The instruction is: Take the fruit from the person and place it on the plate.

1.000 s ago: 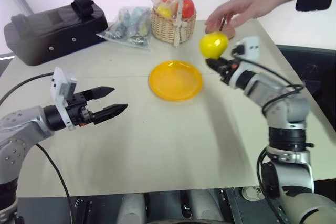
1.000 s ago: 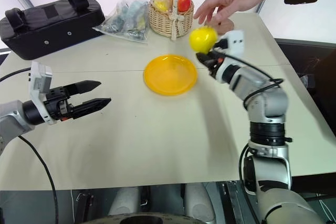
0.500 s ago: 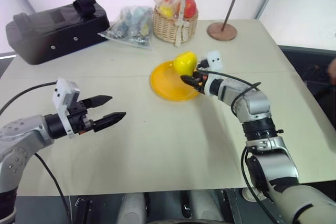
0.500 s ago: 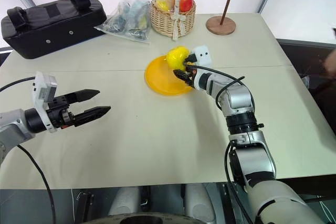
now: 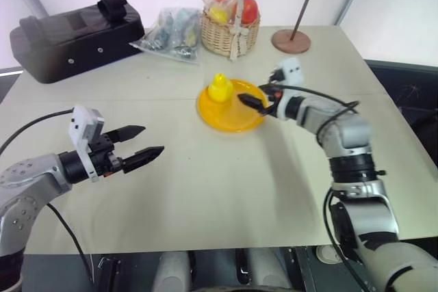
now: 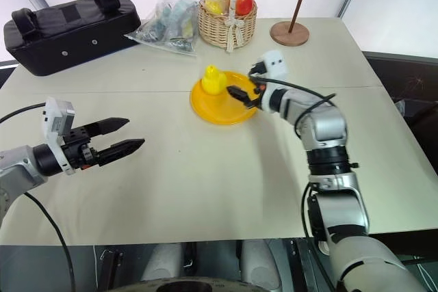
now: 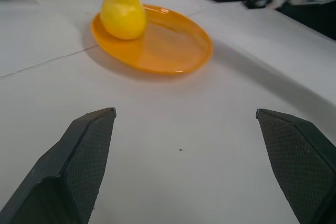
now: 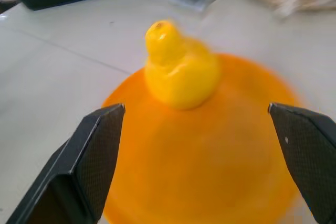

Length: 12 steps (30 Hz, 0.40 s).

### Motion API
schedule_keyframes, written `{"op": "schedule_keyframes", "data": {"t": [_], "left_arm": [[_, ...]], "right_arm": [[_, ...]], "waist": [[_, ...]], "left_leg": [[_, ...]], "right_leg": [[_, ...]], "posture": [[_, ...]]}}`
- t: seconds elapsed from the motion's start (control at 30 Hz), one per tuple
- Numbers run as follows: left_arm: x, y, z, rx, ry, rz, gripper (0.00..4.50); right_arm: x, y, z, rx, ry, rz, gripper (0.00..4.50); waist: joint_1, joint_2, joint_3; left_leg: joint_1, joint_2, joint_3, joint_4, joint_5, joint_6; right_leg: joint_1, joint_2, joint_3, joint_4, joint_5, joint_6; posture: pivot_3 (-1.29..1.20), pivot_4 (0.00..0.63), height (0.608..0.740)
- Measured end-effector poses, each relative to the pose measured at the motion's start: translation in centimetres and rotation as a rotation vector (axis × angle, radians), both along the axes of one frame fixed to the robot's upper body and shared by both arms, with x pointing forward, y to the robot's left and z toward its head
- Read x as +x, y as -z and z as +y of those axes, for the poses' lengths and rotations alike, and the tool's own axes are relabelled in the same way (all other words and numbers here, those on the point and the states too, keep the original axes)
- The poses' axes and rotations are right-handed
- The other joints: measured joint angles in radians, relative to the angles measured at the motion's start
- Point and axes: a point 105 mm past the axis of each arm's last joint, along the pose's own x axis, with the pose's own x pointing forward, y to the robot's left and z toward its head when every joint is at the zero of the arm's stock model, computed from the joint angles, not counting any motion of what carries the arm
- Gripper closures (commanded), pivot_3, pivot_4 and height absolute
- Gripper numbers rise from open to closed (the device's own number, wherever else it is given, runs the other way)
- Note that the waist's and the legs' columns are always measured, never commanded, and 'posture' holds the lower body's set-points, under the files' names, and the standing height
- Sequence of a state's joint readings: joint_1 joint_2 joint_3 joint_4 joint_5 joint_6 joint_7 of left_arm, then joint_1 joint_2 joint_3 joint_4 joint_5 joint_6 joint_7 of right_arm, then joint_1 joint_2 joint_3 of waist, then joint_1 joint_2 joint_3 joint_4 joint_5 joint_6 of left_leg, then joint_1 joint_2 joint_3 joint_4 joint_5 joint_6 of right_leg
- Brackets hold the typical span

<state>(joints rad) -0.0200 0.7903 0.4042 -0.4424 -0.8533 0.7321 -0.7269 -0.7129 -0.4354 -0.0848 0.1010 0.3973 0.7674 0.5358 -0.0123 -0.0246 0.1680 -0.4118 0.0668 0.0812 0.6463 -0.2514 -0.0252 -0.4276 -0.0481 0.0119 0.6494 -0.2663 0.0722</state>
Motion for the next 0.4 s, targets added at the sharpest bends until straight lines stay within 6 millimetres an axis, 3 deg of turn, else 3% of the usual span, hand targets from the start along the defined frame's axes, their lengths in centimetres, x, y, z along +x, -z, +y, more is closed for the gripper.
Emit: {"op": "schedule_keyframes", "data": {"t": [0.13,0.23,0.4], "left_arm": [[1.2,0.5,1.5,-0.025,-0.146,-0.045,0.00],[1.7,1.9,3.1,-0.045,-0.277,-0.044,0.00],[1.5,4.4,4.7,-0.070,-0.439,-0.024,0.00]], "right_arm": [[-0.8,1.0,-3.6,0.006,0.110,-0.011,0.04],[-1.5,2.1,-6.5,0.003,0.211,-0.013,0.04],[-2.7,4.3,-8.9,0.018,0.305,0.011,0.04]], "waist": [[-0.003,0.000,0.000],[-0.005,0.000,0.000],[-0.006,0.000,0.000]], "left_leg": [[0.001,0.000,0.000,0.000,0.000,0.000],[0.001,0.000,0.000,0.000,0.000,0.000],[0.001,0.000,0.000,0.000,0.000,0.000]], "right_leg": [[0.000,0.000,0.000,0.000,0.000,0.000],[0.000,0.001,0.001,0.000,0.000,0.000],[0.000,0.001,0.001,0.000,0.000,0.000]], "posture": [[0.00,0.150,0.740],[0.00,0.150,0.740],[0.00,0.150,0.740]]}}
